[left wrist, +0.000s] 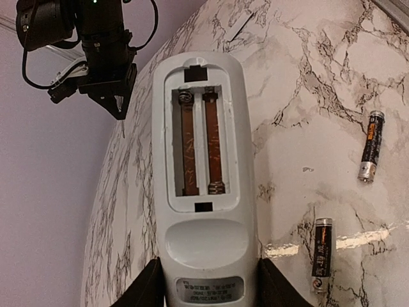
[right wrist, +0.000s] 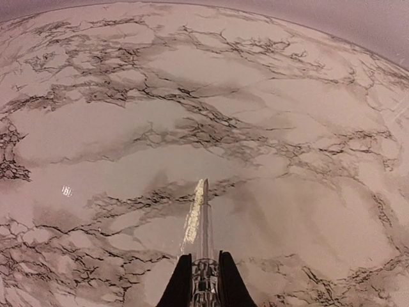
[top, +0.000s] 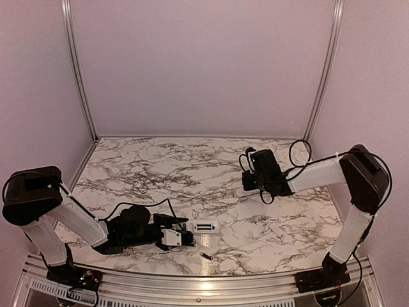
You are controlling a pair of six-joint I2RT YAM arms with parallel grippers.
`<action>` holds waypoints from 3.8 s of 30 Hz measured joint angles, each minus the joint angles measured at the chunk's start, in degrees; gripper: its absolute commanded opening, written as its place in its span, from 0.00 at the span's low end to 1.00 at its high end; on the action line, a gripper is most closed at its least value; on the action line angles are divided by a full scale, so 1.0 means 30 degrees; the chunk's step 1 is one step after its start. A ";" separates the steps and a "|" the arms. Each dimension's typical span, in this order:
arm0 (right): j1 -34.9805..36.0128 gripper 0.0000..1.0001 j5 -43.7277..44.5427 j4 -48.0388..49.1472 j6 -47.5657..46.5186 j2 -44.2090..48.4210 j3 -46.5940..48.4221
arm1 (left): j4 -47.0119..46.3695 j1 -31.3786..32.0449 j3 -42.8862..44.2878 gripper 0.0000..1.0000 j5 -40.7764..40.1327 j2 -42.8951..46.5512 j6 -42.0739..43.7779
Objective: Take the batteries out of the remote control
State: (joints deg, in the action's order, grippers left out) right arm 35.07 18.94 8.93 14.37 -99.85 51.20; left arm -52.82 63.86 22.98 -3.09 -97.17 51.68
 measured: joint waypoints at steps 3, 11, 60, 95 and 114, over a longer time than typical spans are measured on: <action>0.0007 0.00 -0.1144 0.0401 0.0095 -0.1457 0.1464 | 0.0342 0.0007 0.0066 0.00 -0.0233 0.0495 -0.0889; 0.0270 0.00 -0.1989 0.1013 0.2273 -0.4284 0.4524 | 0.1821 0.0007 0.1071 0.00 -0.1923 0.2412 -0.4160; 0.2769 0.15 0.0991 -0.3206 0.6448 -0.9617 1.0892 | 0.7023 -0.0401 0.4466 0.00 -0.9515 0.2812 -1.3741; 0.3220 0.84 0.2761 -0.3104 0.5289 -0.1377 0.6251 | 1.4484 -0.3738 1.3056 0.00 -0.8174 -0.2499 -2.6352; 0.3220 0.98 0.2863 -0.2062 0.5180 0.5537 -0.0444 | 2.1915 -0.3796 2.0808 0.00 -0.8582 -0.9282 -3.1678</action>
State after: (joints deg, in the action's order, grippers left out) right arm 44.73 27.53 2.74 29.91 -83.24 49.87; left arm 12.93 52.47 85.41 -28.84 -125.01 -43.35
